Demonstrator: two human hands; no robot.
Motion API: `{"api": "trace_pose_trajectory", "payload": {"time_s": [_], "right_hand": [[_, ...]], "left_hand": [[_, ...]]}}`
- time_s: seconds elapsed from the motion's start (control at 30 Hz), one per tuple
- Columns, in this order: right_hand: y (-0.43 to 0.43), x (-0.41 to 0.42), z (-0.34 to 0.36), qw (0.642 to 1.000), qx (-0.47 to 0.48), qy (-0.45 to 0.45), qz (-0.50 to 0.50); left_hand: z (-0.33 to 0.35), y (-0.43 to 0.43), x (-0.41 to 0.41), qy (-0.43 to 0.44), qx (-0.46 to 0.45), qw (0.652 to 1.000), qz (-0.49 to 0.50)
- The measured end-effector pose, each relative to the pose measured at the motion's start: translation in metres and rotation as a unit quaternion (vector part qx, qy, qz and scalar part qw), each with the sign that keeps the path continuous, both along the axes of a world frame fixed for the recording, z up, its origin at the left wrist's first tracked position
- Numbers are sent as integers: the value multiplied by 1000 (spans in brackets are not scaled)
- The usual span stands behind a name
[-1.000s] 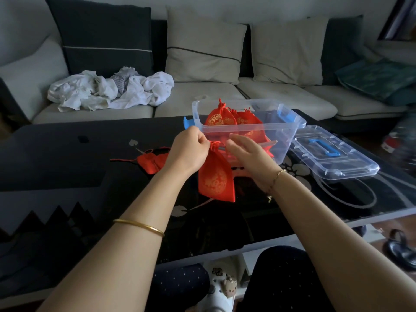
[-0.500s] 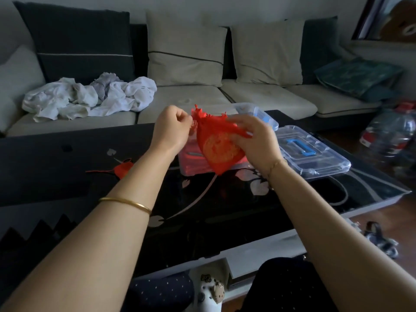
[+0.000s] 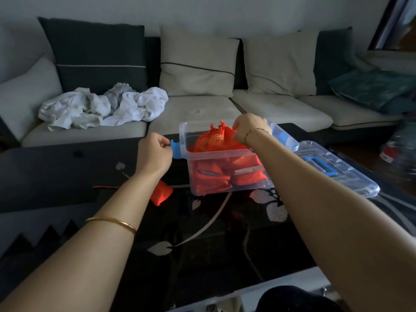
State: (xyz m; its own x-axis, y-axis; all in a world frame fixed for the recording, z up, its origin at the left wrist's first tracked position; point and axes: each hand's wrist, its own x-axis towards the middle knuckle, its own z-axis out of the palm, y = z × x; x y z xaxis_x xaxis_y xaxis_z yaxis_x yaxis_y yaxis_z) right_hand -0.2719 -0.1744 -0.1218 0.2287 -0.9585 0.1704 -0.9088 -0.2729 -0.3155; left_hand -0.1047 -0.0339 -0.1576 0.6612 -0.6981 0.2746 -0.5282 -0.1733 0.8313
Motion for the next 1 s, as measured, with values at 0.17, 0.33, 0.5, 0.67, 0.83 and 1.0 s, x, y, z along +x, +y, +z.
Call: {"api": "trace_pose_trajectory", "payload": {"time_s": [0.17,0.33,0.5,0.67,0.83,1.0], "right_hand": [[48,11,7,983,-90,-137,87],[119,40,-20,955,-31,-181,232],[134,56,-71,959,100,-78,254],[124,56,-96,970,124,-25,208],[127,41,-102,958,168,37,230],[132,27,-107,956,159,21,245]], "left_hand": [[-29,13,9,-27,80,994,64],[-74,29,24,-109,165,980,35],[-93,33,19,-270,297,913,-73],[-89,42,17,-204,223,931,-204],[-77,52,7,-26,164,956,-242],[-68,66,-1,-33,156,971,-178]]}}
